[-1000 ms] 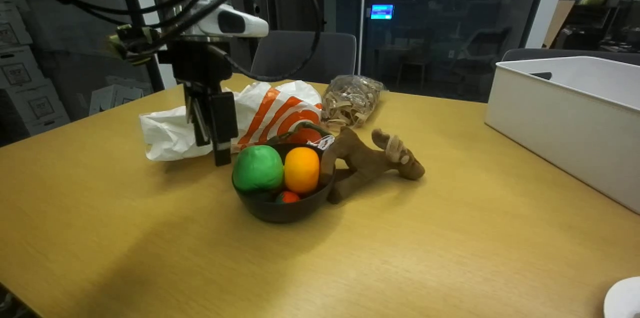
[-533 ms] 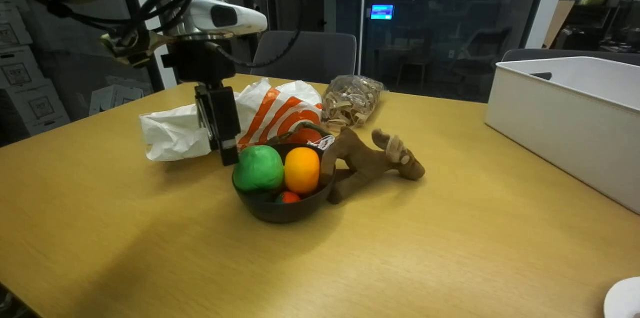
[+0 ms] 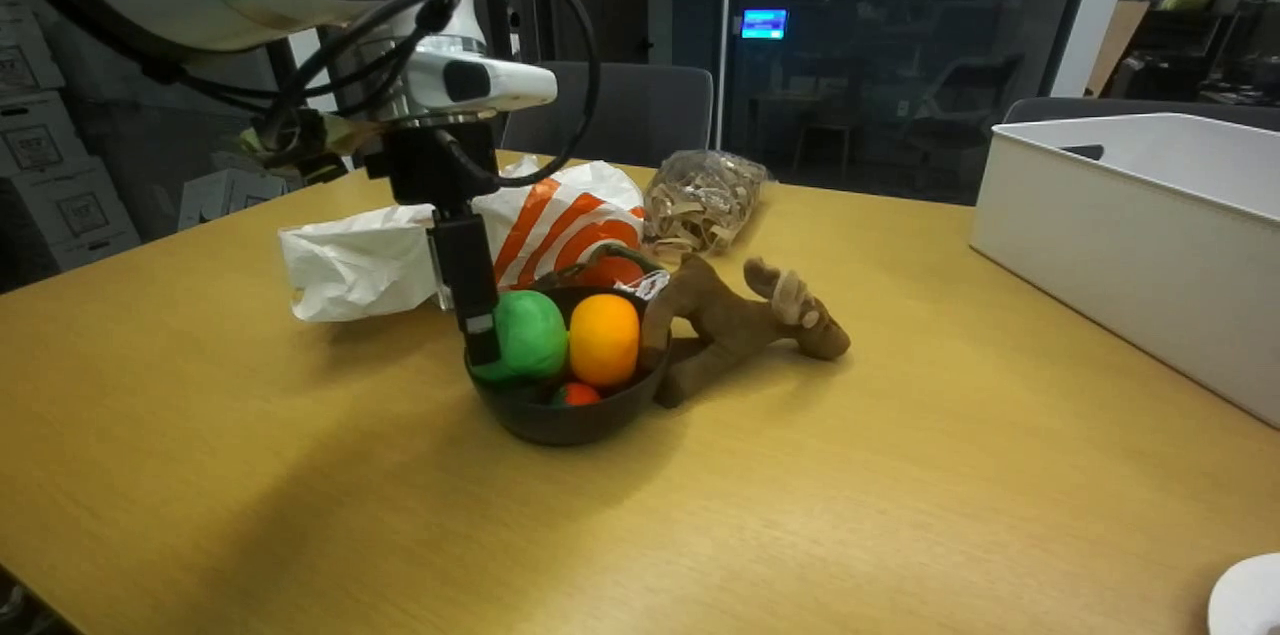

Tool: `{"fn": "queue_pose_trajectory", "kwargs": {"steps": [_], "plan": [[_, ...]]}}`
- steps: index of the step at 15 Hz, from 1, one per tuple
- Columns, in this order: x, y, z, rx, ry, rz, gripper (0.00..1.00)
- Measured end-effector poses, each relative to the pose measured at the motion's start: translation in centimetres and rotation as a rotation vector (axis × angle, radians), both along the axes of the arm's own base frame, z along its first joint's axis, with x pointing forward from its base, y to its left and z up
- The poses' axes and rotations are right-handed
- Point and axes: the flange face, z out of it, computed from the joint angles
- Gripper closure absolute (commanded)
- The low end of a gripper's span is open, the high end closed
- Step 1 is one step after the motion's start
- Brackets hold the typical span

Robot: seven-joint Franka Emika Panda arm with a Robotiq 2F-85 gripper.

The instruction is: Move all the objects from the bowl into the plastic, one at a time

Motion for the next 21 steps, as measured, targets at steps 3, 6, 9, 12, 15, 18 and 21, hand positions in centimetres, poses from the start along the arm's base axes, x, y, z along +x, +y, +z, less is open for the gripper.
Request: {"fn": "queue_pose_trajectory", "kwargs": {"steps": [3,6,9,12,15,18,21], "plan": [[0.7,-0.5,-0.1,-0.043,-0.027,-0.037,0.34],[1.2,-0.7,0.3,-0.073,-0.057,-0.066,0.56],[1.3,-0.7,0.5,-0.084,-0.070,-0.082,0.79],[1.4,-0.7,0.6,-0.088,-0.075,-0.091,0.50],[1.4,-0.7,0.6,-0.089,-0.077,-0.096,0.37],[1.4,-0.8,0.8,-0.089,-0.079,-0.098,0.14],[1.5,-1.2,1.5,-0.096,-0.095,-0.101,0.00]]}}
